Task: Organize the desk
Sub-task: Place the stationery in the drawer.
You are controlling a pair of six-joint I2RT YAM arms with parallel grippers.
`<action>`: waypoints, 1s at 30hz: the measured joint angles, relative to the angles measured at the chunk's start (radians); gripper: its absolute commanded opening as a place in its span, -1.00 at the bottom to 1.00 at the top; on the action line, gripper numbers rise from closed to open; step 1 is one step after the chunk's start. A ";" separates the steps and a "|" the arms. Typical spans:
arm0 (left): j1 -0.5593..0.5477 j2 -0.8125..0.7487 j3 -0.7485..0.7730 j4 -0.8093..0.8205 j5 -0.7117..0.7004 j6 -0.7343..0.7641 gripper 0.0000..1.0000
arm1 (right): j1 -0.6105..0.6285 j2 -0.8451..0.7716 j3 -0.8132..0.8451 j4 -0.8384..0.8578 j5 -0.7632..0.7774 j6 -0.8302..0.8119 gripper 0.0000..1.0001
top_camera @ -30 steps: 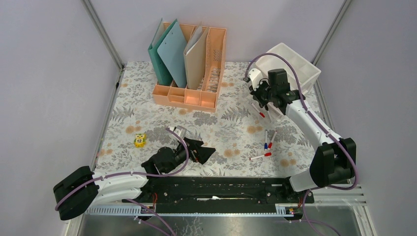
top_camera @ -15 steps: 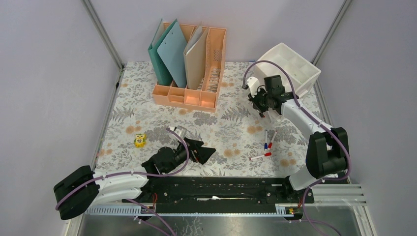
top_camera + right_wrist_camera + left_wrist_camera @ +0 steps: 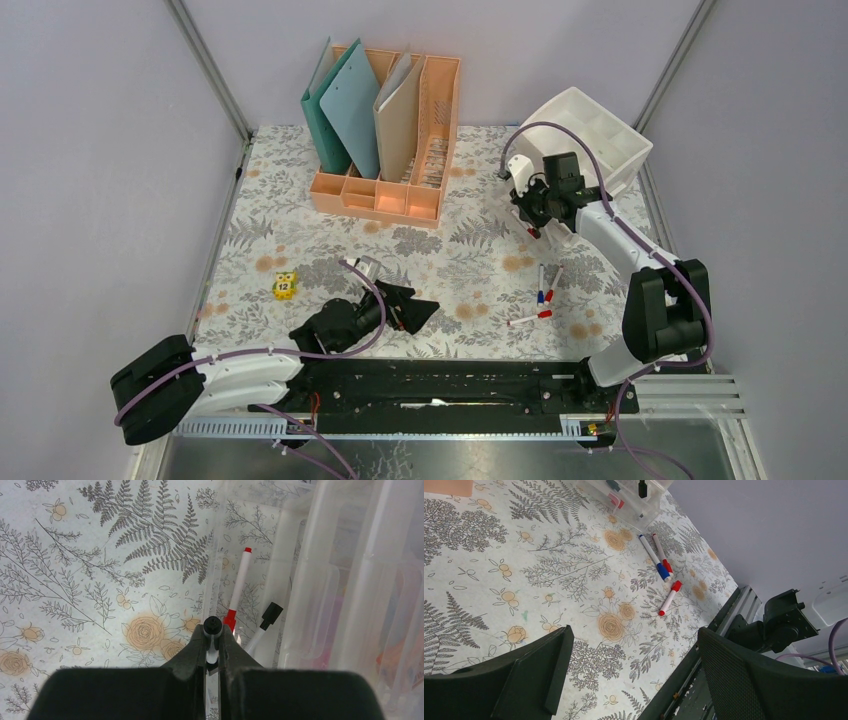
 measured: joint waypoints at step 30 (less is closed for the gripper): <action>0.000 0.013 -0.010 0.015 0.005 -0.013 0.97 | -0.031 0.002 -0.029 0.000 0.000 0.000 -0.99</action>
